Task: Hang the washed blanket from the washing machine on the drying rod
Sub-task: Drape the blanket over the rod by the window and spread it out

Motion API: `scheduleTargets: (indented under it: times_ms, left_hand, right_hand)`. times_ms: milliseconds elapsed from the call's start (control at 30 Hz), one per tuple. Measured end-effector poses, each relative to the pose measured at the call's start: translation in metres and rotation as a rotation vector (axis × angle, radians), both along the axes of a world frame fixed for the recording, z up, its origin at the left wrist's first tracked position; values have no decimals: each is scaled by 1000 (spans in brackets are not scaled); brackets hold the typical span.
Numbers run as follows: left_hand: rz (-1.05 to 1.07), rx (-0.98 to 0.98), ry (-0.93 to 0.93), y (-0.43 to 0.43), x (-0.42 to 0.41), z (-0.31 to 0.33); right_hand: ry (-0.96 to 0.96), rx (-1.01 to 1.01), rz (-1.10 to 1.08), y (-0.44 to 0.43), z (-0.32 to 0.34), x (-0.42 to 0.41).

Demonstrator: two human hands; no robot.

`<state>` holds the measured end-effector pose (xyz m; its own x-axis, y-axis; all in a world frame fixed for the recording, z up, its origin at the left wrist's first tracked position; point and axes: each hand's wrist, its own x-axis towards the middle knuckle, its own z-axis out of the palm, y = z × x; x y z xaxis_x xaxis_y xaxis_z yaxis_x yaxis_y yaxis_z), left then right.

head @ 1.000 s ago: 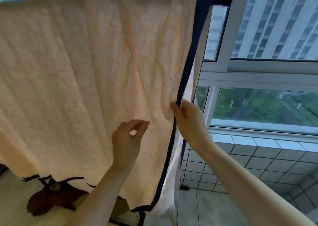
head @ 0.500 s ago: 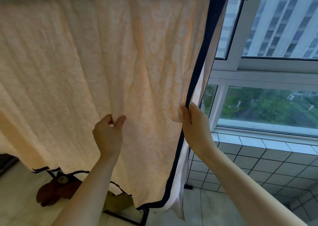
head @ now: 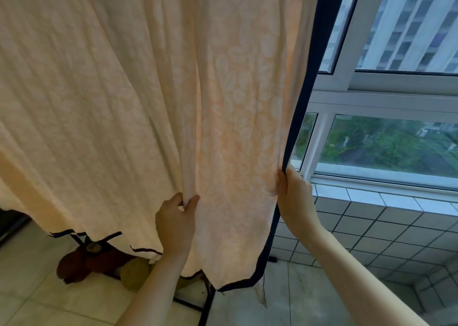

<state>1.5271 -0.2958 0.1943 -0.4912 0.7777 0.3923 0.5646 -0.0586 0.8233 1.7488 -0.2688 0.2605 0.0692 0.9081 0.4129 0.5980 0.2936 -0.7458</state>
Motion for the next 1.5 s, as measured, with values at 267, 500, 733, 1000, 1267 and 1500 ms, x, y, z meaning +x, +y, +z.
scheduleTargets:
  times_ms: [267,500,733,1000,1267,1500]
  left_hand:
    - [19,-103,-3,-9,3,-27]
    - [19,-257,-13,-13,0,-59]
    - [2,-315,-70,-16,2,-61]
    - [15,-130,-130,0,6,-17]
    - [-76,-126,-54,5,16,-12]
    - [-64,-81,-70,14,6,-6]
  right_hand:
    - [-64,-65,-22,5,-35,3]
    - [-122,-235,-46,5,-72,7]
    - [-66,-316,-56,-3,-77,7]
    - [121,-23,-43,-12,-39,0]
    - [99,10,-142,-9,-40,15]
    - [243,174,-208,-23,-14,2]
